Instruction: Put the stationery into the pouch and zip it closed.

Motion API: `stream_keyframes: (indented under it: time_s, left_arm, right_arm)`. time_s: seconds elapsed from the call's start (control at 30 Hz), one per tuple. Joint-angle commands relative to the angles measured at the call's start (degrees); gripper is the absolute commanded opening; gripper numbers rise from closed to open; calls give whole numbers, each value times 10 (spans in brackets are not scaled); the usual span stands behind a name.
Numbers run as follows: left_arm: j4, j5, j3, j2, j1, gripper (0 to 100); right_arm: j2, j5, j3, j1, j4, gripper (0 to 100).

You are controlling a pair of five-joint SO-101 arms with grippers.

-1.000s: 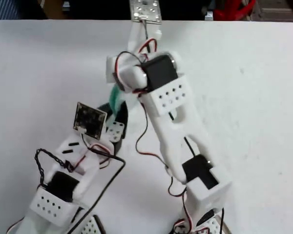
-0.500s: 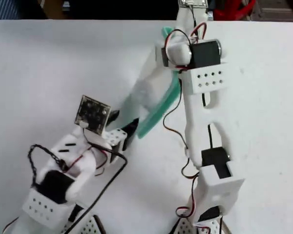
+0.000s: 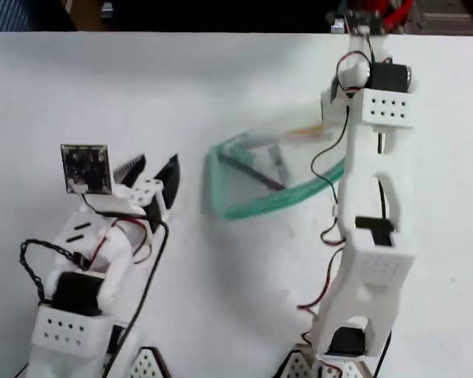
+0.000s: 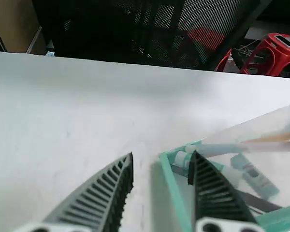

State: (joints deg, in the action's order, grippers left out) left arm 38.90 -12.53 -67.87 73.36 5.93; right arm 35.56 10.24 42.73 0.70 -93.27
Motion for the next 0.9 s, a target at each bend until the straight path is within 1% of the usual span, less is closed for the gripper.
stream_keyframes:
  time_s: [0.0,0.2,0.3,0.37,0.4,0.43,0.5,0.6,0.63,0.67,0.7,0.77,0.87]
  left_arm:
    - [-63,-12,-22,9,0,195]
    - [-67,-12,-25,9,0,195]
    - [-65,-11,-25,9,0,195]
    - [-65,-11,-25,8,0,195]
    - [-65,-11,-25,8,0,195]
    - [-68,-11,-25,7,0,195]
    - [-68,-11,-25,7,0,195]
    - [-69,-11,-25,6,0,195]
    - [-67,-11,-25,6,0,195]
    - [-67,-11,-25,6,0,195]
    - [-66,-11,-25,6,0,195]
    - [-66,-11,-25,6,0,195]
    - [-67,-11,-25,6,0,195]
  right_arm:
    - [68,11,-11,14,-24,19]
    - [115,6,-7,41,-28,19]
    - [101,0,5,35,-25,19]
    - [86,3,8,27,-40,38]
    - [78,5,7,27,-52,74]
    - [70,7,-2,31,-54,132]
    - [54,21,-40,37,-52,291]
    - [28,94,-96,55,-53,534]
    - [15,103,-109,56,-53,584]
    - [-3,110,-120,55,-53,612]
    - [-22,119,-128,51,-53,618]
    - [-69,138,-139,33,-53,598]
    - [-144,149,-137,-14,-52,529]
